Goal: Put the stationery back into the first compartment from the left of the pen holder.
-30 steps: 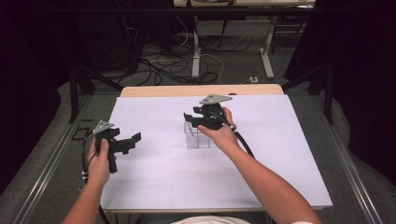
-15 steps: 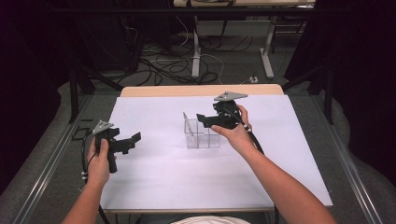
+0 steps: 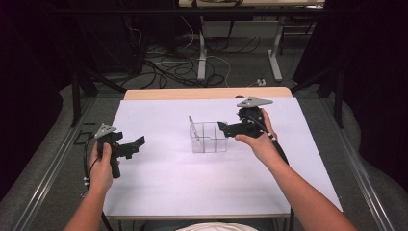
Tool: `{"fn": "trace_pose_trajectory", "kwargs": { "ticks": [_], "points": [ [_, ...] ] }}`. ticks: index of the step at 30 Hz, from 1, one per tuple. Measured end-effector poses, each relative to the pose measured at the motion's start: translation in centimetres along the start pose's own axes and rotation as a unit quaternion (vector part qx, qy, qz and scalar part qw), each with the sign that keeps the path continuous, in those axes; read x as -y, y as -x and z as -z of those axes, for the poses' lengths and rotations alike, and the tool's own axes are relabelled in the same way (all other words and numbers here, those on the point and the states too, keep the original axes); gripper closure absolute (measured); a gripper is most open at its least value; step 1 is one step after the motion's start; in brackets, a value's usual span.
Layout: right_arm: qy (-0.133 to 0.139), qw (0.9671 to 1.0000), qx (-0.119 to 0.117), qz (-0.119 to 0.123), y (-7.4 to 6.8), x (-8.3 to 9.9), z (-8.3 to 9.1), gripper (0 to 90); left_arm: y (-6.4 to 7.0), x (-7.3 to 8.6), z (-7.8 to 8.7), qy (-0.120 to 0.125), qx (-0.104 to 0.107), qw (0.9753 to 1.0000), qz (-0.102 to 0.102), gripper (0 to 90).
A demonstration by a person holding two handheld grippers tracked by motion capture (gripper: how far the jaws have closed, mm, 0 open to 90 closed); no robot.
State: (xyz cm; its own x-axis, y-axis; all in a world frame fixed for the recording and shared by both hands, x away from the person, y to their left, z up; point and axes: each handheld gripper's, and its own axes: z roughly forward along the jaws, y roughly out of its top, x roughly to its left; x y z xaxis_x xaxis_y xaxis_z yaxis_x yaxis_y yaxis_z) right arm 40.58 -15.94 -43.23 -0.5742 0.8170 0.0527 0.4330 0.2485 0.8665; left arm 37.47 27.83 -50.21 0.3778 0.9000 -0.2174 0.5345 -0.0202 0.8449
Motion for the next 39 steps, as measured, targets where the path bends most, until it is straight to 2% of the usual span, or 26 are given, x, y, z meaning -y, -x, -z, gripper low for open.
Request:
{"fn": "trace_pose_trajectory", "kwargs": {
  "ticks": [15,19,22,30,38,39],
  "points": [
    [0.01,0.9983,0.047,-0.033,3.7,2.3,3.9,0.0,0.0,0.0,0.1,0.0,-0.002,1.0,0.002,0.2],
    [0.011,0.9961,0.067,-0.057,5.0,3.5,4.5,0.0,-0.1,0.0,0.1,-0.001,-0.001,1.0,0.002,0.2],
    [0.002,0.9937,0.079,-0.079,6.0,4.5,4.8,0.0,-0.1,0.0,0.1,0.0,-0.002,1.0,0.003,0.2],
    [-0.003,0.9885,0.114,-0.1,8.6,7.2,5.1,0.0,-0.1,0.0,0.1,-0.001,-0.003,1.0,0.005,0.2],
    [-0.008,0.9844,0.131,-0.117,10.1,9.2,5.1,0.0,-0.1,0.1,0.0,0.0,-0.003,1.0,0.005,0.2],
    [-0.009,0.9831,0.134,-0.125,10.1,9.4,5.2,0.0,-0.1,0.1,0.0,0.0,-0.003,1.0,0.005,0.2]
  ]
}}
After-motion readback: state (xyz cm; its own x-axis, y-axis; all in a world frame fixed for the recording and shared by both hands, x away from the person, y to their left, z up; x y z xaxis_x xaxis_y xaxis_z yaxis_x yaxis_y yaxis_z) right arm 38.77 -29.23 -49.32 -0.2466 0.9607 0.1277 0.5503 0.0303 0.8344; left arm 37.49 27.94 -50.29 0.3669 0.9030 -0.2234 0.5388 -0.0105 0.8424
